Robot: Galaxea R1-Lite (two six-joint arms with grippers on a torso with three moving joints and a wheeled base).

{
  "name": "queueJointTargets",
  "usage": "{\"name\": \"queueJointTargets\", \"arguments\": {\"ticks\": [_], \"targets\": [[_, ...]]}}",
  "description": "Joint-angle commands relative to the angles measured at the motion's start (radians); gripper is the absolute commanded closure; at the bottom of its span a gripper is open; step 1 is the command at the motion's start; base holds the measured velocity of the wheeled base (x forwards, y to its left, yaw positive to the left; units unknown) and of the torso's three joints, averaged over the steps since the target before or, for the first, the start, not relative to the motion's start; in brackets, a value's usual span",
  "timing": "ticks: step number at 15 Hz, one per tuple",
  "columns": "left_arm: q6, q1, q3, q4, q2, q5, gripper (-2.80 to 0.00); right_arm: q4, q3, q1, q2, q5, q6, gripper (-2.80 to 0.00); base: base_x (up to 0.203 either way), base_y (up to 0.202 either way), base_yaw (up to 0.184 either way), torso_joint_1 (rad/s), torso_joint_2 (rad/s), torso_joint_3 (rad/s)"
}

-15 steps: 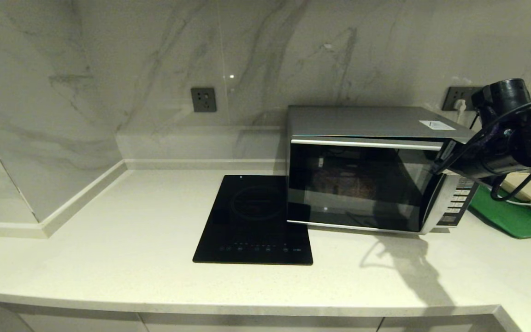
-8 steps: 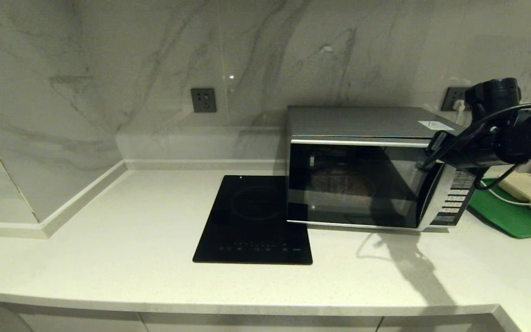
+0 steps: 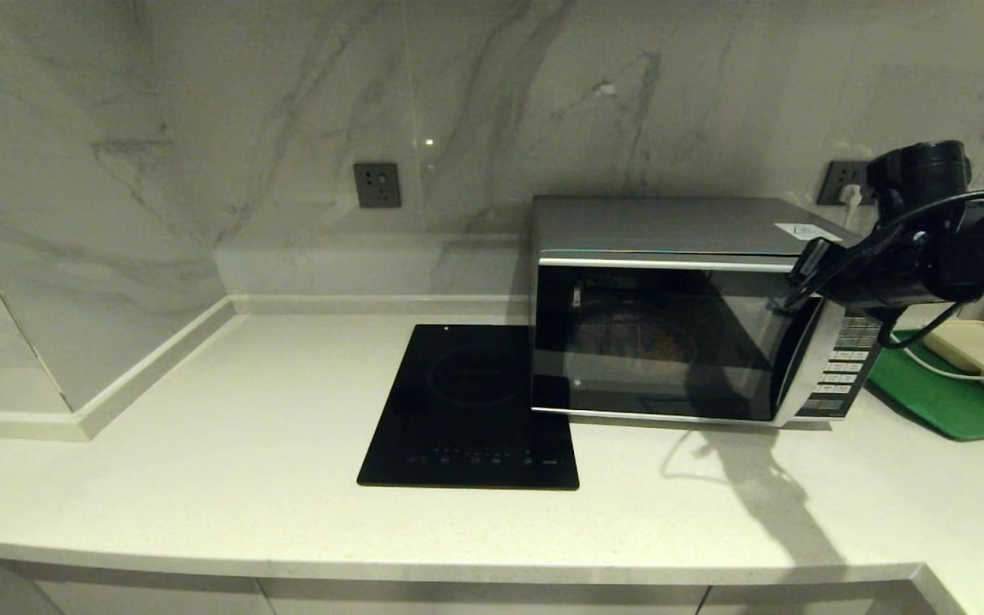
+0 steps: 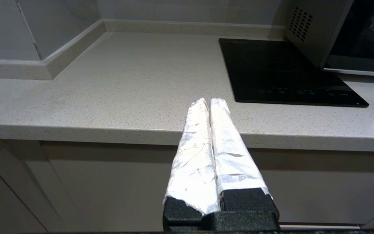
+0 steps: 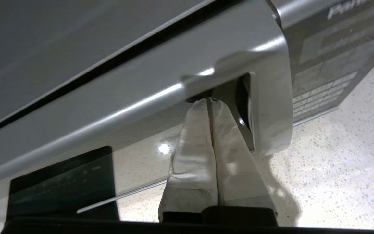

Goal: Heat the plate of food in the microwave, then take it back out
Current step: Close the microwave oven

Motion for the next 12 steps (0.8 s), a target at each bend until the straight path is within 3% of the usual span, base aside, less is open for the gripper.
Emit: {"name": "queueJointTargets", "arguments": {"ticks": [1,12], "targets": [[-0.001,0.000,0.000,-0.001,0.000,0.000,0.00,0.000,-0.012,0.001,-0.018,0.005,-0.018,0.00,0.000,0.000,0.000,0.000,0.00,0.000],[-0.001,0.000,0.000,-0.001,0.000,0.000,0.00,-0.011,-0.026,0.001,0.011,0.043,-0.038,0.00,0.000,0.000,0.000,0.000,0.00,0.000]]}}
